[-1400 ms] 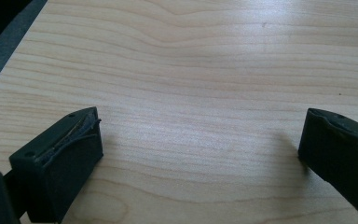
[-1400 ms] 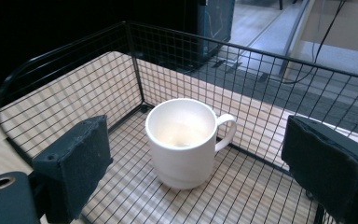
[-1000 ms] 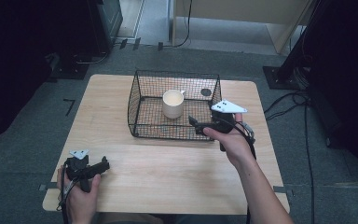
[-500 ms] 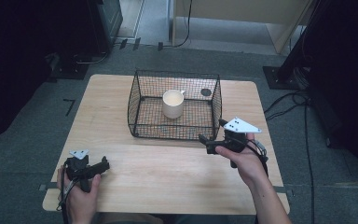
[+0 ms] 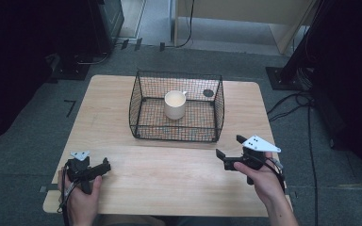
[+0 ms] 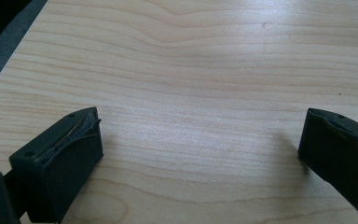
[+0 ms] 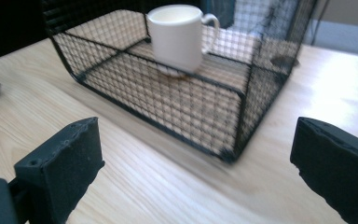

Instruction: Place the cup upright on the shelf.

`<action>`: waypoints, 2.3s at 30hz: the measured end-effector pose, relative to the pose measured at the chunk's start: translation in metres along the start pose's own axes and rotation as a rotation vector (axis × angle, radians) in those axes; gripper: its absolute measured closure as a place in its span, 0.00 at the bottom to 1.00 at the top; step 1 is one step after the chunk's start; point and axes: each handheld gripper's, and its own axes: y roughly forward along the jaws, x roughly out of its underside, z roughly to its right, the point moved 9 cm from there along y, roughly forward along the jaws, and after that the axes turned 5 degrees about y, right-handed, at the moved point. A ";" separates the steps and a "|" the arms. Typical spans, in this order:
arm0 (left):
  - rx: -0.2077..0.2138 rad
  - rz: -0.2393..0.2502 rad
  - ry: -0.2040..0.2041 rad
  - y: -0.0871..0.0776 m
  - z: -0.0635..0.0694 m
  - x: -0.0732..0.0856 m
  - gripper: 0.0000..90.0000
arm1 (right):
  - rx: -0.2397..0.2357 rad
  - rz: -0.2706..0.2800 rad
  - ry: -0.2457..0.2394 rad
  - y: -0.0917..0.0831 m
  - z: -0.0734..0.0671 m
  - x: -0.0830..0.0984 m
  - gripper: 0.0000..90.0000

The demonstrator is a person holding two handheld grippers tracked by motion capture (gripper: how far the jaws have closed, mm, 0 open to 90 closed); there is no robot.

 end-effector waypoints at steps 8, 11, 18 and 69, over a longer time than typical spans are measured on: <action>0.000 0.000 0.001 0.000 0.000 0.000 0.00 | 0.049 -0.015 0.070 -0.015 0.026 0.038 0.02; 0.000 -0.001 0.001 0.000 0.000 0.000 0.00 | 0.065 -0.024 0.095 -0.022 0.036 0.054 0.02; 0.000 -0.001 0.001 0.000 0.000 0.000 0.00 | 0.143 -0.053 0.120 -0.041 0.062 0.083 0.02; -0.001 0.000 -0.001 0.000 0.000 0.000 0.00 | 0.352 -0.264 0.129 -0.056 0.103 0.129 0.11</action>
